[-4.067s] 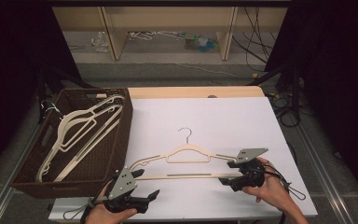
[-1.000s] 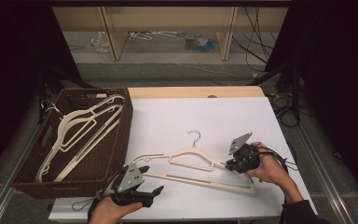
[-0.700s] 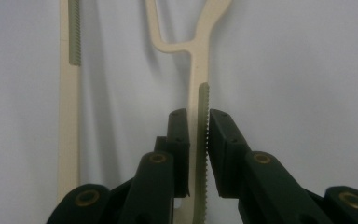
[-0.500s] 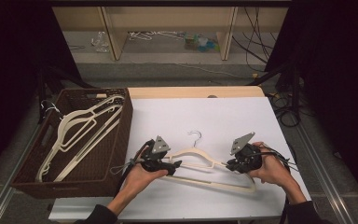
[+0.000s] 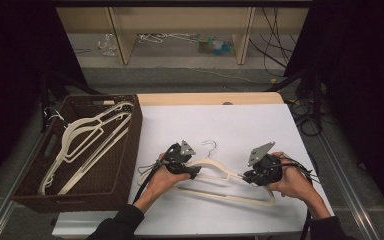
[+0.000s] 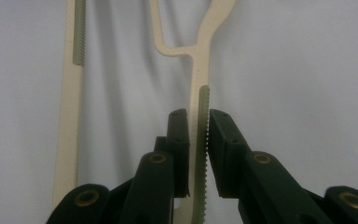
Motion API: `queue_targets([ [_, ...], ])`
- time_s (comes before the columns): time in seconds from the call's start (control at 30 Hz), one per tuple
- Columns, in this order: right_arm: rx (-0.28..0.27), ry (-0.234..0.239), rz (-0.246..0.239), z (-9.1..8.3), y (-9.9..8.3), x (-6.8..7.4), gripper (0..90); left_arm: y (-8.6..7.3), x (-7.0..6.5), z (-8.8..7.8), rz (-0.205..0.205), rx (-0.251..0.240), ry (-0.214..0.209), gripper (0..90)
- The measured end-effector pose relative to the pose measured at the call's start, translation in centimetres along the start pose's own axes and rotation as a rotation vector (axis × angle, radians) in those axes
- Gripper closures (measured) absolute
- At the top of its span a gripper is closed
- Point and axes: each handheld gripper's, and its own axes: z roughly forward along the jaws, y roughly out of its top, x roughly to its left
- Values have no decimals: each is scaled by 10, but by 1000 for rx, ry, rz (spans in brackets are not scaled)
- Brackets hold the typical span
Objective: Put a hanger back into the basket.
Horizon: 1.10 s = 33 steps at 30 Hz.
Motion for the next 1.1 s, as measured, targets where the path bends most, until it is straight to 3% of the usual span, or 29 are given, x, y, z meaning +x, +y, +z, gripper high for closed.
queue_targets([
  [0.1, 4, 1, 0, 0, 0, 0, 795, 4, 3, 5, 1, 12, -8, 395],
  [0.2, 1, 2, -4, 0, 1, 1, 795, 6, 3, 10, 38, 30, -17, 437],
  [0.23, 0, 2, -6, 0, 1, 1, 795, 6, 3, 12, 34, 36, -18, 439],
  [0.43, 1, 2, -7, 0, 2, 2, 794, 10, 4, 18, 54, 34, -36, 470],
  [0.57, -4, -1, -13, -1, 3, 2, 794, 12, 3, 20, 88, 34, -54, 529],
  [0.6, -2, 4, -14, -2, 3, 2, 794, 13, 2, 20, 119, 36, -66, 548],
  [0.73, -4, -4, -16, -2, 3, 3, 794, 13, 2, 18, 155, 40, -85, 632],
  [1.1, -2, -7, -30, -1, 1, 2, 794, 13, 4, -1, 190, 17, -124, 685],
])
